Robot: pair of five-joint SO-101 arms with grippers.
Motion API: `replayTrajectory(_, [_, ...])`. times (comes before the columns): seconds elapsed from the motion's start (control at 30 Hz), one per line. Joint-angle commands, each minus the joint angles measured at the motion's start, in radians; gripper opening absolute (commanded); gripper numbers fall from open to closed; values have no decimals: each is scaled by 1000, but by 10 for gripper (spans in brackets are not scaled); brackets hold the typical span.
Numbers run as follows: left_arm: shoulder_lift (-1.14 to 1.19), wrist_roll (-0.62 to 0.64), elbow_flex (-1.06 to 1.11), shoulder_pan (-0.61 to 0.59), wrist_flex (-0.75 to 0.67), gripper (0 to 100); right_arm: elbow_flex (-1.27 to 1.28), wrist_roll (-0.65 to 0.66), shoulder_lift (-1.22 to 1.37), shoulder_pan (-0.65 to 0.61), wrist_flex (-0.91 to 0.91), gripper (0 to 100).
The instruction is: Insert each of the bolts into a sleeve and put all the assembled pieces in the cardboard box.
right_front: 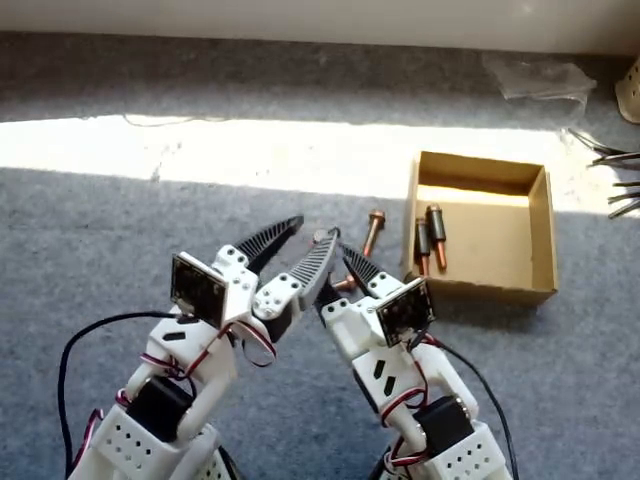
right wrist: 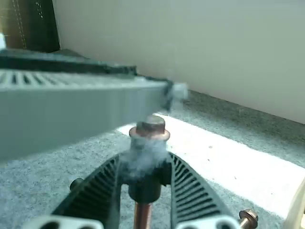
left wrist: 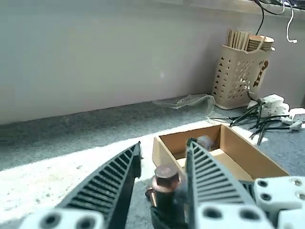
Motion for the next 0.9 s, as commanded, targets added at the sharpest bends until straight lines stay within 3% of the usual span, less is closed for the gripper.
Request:
replayTrajectory(0.0, [-15, -2, -116, -68, 0, 153, 116, -8, -13, 16, -1, 5])
replayTrajectory(0.23, [-15, -8, -128, -79, 0, 146, 117, -6, -13, 16, -1, 5])
replayTrajectory(0.47, [-15, -8, -104, -323, 2, 6, 117, -6, -13, 21, -1, 5])
replayTrajectory(0.57, [-15, -5, -54, -395, 2, 10, 116, -6, -13, 62, -1, 5])
replayTrajectory(0.87, [-15, -9, 77, -415, 0, 10, 113, 48, -13, 147, 1, 5])
